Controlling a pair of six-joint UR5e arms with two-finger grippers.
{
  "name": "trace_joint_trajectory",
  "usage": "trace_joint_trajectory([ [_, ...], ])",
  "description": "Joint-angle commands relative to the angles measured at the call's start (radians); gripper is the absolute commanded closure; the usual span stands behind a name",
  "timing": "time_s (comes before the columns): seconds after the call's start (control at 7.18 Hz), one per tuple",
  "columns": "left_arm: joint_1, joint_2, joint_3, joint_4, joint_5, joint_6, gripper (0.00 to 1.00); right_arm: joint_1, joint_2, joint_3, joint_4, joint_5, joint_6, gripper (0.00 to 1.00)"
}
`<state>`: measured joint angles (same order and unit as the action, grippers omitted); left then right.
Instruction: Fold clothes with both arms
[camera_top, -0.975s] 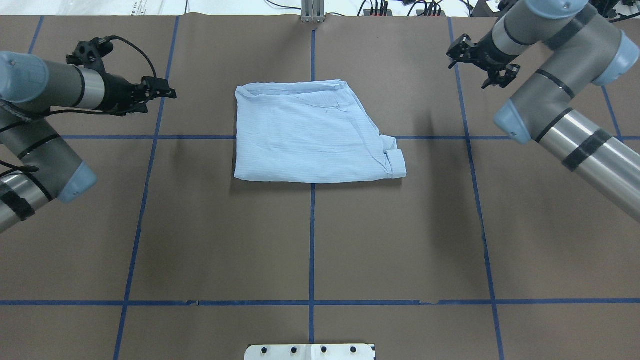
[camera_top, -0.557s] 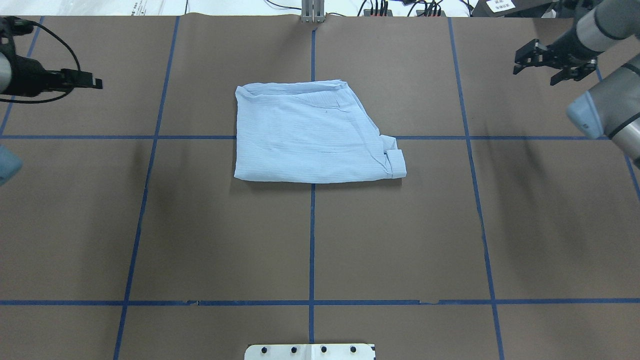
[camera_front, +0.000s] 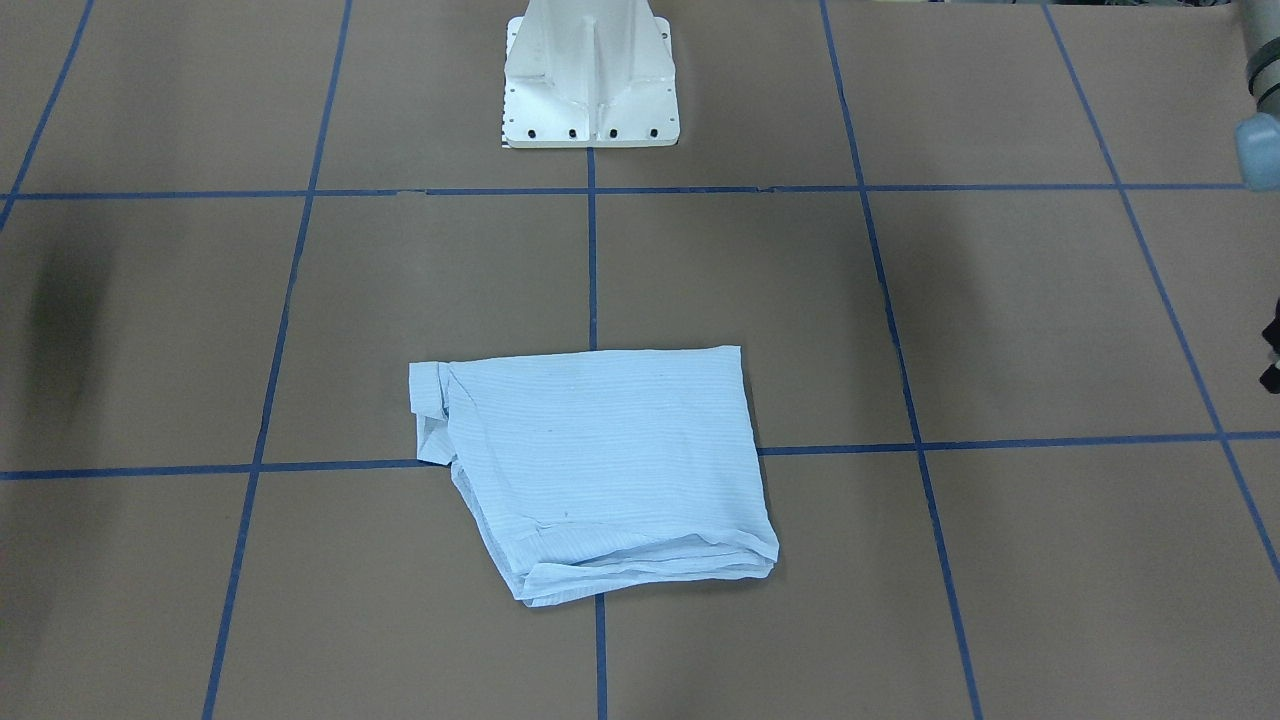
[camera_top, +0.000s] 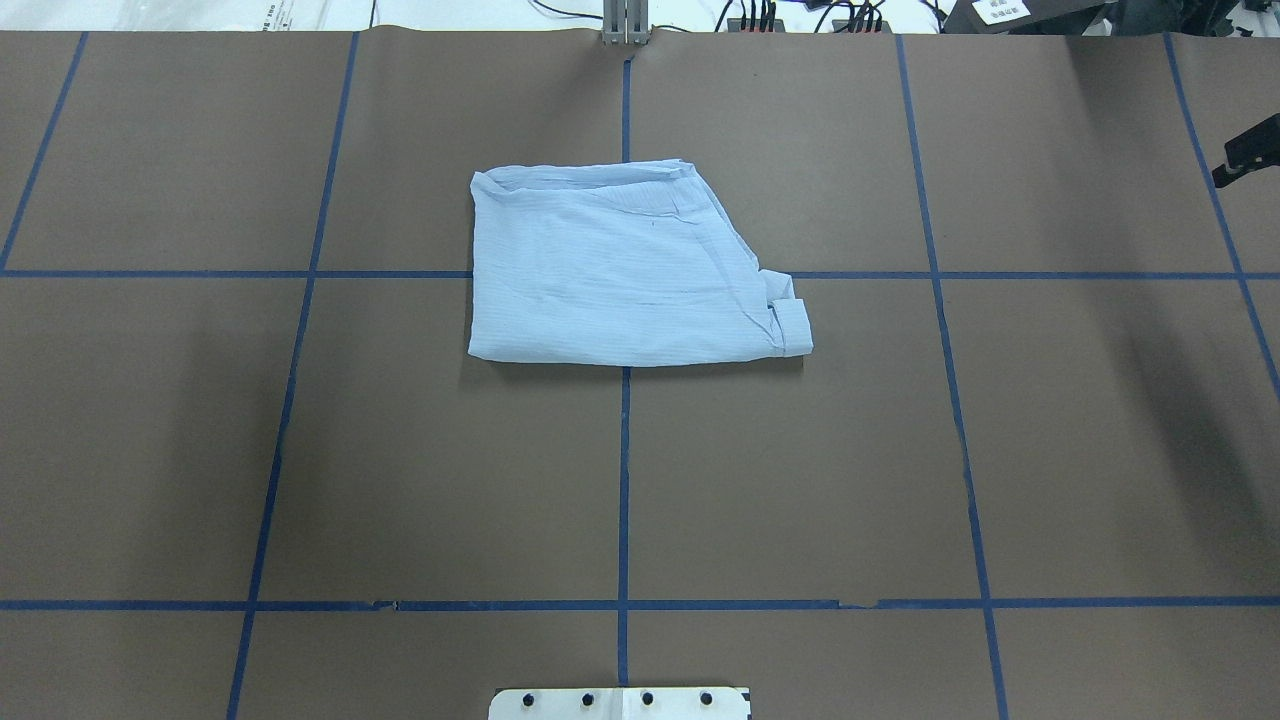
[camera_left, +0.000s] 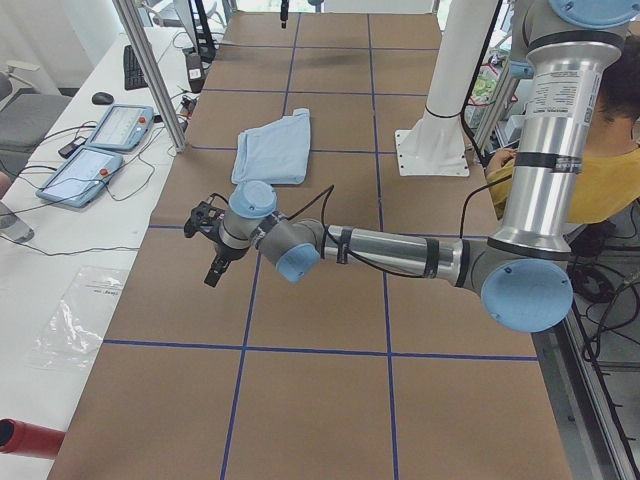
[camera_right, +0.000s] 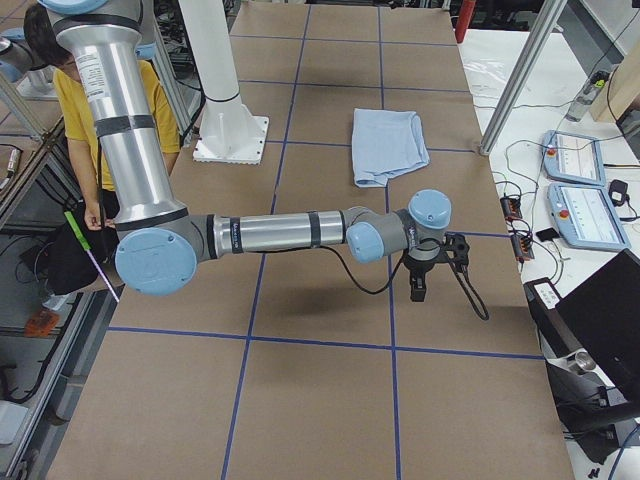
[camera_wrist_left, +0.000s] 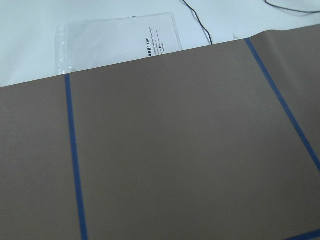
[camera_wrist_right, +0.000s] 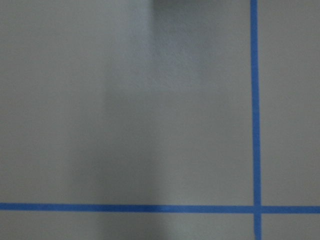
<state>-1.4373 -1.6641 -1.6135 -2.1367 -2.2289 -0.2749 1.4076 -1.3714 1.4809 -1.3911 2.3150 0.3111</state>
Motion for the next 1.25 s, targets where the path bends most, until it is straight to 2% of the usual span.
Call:
trace_joint_trajectory([
  [0.0,-0.086,0.084,-0.225,0.316,-0.032,0.160,0.00,0.040,-0.087,0.167,-0.220,-0.012,-0.236,0.00],
  [0.14,-0.087,0.125,-0.306,0.390,-0.031,0.163,0.00,0.037,-0.133,0.226,-0.267,-0.025,-0.304,0.00],
  [0.28,-0.081,0.151,-0.293,0.385,-0.025,0.166,0.00,0.034,-0.167,0.264,-0.270,-0.035,-0.305,0.00],
  [0.98,-0.077,0.155,-0.238,0.337,-0.032,0.164,0.00,0.051,-0.169,0.237,-0.261,0.003,-0.313,0.00],
  [1.11,-0.077,0.159,-0.271,0.339,-0.037,0.160,0.00,0.051,-0.178,0.251,-0.261,0.016,-0.300,0.00],
])
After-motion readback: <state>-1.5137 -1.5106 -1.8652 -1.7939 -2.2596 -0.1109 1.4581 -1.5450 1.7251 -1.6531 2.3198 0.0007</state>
